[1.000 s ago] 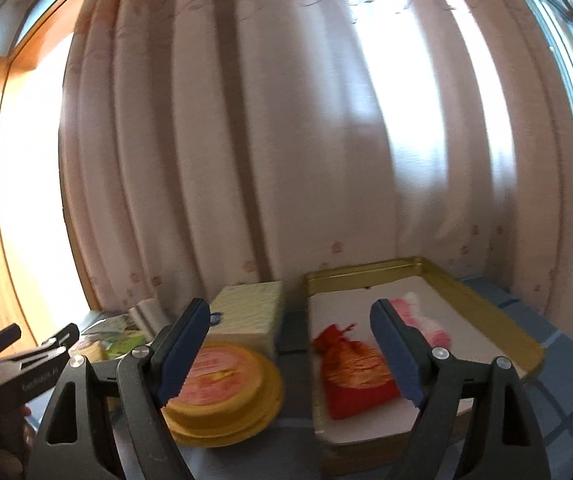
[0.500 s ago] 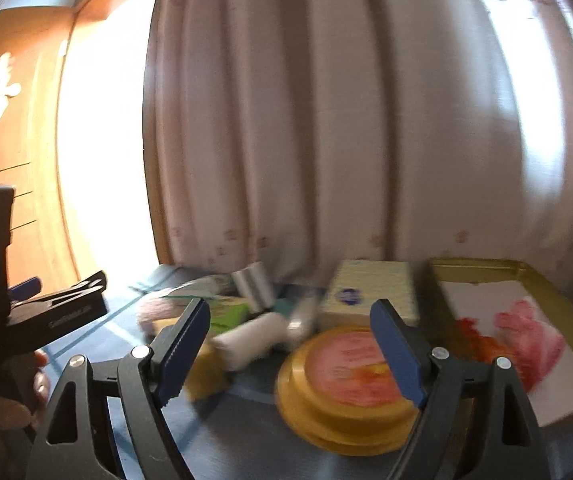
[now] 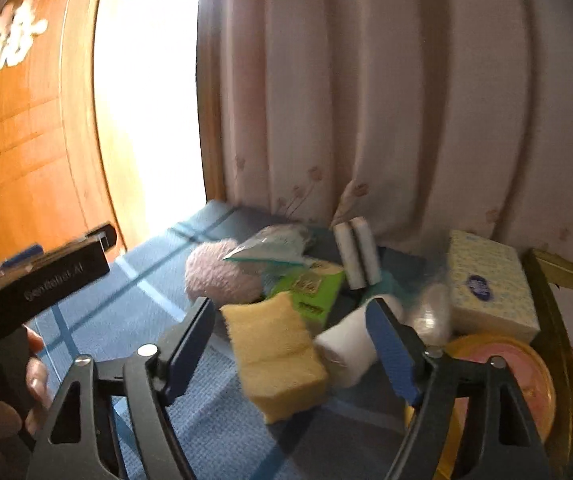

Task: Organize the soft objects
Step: 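Grasp the yellow sponge with the right gripper, then grasp the white gauze roll with the left gripper while the right gripper holds the sponge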

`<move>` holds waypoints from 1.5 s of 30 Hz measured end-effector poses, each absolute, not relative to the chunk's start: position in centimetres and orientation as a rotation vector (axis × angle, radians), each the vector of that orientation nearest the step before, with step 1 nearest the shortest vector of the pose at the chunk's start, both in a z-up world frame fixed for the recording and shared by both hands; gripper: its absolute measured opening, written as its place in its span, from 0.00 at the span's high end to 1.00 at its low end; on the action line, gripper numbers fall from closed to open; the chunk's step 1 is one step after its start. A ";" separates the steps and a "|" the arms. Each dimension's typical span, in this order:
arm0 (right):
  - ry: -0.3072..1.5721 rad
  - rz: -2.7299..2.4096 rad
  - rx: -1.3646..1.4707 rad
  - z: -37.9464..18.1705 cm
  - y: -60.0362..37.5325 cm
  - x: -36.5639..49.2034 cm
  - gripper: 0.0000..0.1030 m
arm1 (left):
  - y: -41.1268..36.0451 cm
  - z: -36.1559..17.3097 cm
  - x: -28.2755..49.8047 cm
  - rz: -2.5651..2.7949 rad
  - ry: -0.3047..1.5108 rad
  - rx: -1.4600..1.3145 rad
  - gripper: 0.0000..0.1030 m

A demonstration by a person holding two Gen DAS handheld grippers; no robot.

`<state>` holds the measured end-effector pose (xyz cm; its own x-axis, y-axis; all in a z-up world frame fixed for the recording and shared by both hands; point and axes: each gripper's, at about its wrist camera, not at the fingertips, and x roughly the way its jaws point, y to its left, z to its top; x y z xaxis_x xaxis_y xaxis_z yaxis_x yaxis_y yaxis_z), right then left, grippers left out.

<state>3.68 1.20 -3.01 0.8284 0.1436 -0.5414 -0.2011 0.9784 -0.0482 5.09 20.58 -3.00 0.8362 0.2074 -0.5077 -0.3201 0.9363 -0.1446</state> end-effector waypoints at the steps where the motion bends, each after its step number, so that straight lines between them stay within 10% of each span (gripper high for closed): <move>1: 0.596 0.191 -0.130 -3.4 1.8 4.2 0.33 | 20.6 -3.1 5.2 0.287 0.512 -0.229 0.01; 12: 0.688 0.201 -0.206 -4.8 2.9 5.3 0.61 | 18.5 -2.4 4.4 0.286 0.463 -0.116 0.01; 34: 0.112 -0.138 -0.100 0.2 -10.5 -5.1 0.62 | 3.6 -2.4 2.0 -0.228 0.470 0.312 0.00; 45: 0.115 -0.132 -0.072 0.2 -11.6 -5.2 0.61 | 1.8 -5.0 7.1 -0.323 0.759 0.273 0.37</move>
<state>-5.16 -11.60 0.18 0.9847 -0.1354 -0.1095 0.1271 0.9887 -0.0795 7.08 1.83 -5.04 0.6806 -0.1864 -0.7086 0.3806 0.9163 0.1246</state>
